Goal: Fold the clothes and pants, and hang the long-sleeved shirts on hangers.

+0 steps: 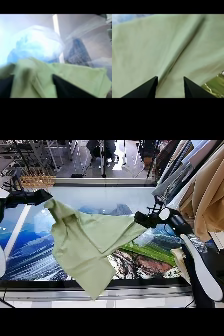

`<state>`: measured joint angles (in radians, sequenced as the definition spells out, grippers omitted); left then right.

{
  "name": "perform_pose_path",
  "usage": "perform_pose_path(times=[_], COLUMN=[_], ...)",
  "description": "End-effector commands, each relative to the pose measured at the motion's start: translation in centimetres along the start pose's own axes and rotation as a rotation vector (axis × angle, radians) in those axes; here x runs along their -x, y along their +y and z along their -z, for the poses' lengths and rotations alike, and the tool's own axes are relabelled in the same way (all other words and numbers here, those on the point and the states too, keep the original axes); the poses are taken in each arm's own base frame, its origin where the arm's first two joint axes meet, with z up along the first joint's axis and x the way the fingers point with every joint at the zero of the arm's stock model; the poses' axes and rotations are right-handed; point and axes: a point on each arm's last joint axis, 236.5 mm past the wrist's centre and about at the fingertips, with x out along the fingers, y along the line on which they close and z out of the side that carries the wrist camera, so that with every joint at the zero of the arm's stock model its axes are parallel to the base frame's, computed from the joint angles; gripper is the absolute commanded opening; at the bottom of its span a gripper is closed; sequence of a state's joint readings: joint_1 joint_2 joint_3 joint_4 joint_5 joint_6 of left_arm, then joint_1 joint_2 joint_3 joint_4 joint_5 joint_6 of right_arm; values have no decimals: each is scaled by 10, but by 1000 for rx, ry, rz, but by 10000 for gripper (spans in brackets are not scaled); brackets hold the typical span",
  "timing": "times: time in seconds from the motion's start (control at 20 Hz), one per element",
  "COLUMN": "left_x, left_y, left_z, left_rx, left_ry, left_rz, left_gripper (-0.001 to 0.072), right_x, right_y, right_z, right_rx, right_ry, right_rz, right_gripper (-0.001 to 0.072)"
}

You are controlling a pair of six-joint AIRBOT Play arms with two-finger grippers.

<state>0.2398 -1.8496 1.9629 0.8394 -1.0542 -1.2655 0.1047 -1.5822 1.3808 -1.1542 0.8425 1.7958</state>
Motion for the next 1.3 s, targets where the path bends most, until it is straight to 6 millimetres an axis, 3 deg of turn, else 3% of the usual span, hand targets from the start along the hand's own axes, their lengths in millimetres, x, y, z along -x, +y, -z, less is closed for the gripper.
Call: perform_pose_path(times=[0.0, 0.05, 0.1, 0.25, 0.45, 0.55, 0.75, 0.85, 1.0, 1.25], left_x=[-13, -2, 8, 40, 60, 77, 108, 113, 102, 80], left_y=[23, 25, 30, 45, 13, -6, -42, -44, -45, -60], left_z=[25, 44, 70, 163, 246, 293, 373, 396, 412, 419], left_rx=[46, 81, 120, 202, 274, 307, 387, 392, 425, 404], left_ry=[122, 207, 322, 691, 791, 797, 804, 791, 757, 714], left_rz=[-9, -5, -21, -104, -104, -117, -85, -97, -122, -137], left_gripper=[576, 539, 427, 317, 318, 421, 421, 421, 421, 421], right_x=[-20, -17, -13, 1, 21, 26, 20, 9, -13, -43], right_y=[-20, -29, -39, -71, -95, -107, -127, -135, -133, -147], right_z=[-3, -4, -2, 9, 17, 12, -5, -10, -15, -15], right_rx=[36, 11, -18, -44, -67, -76, -134, -138, -127, -149], right_ry=[15, 27, 54, 146, 231, 226, 170, 151, 128, 113], right_rz=[4, 9, 13, 39, -6, -8, -25, -28, -89, -99], right_gripper=[408, 409, 409, 409, 409, 408, 407, 406, 400, 373])
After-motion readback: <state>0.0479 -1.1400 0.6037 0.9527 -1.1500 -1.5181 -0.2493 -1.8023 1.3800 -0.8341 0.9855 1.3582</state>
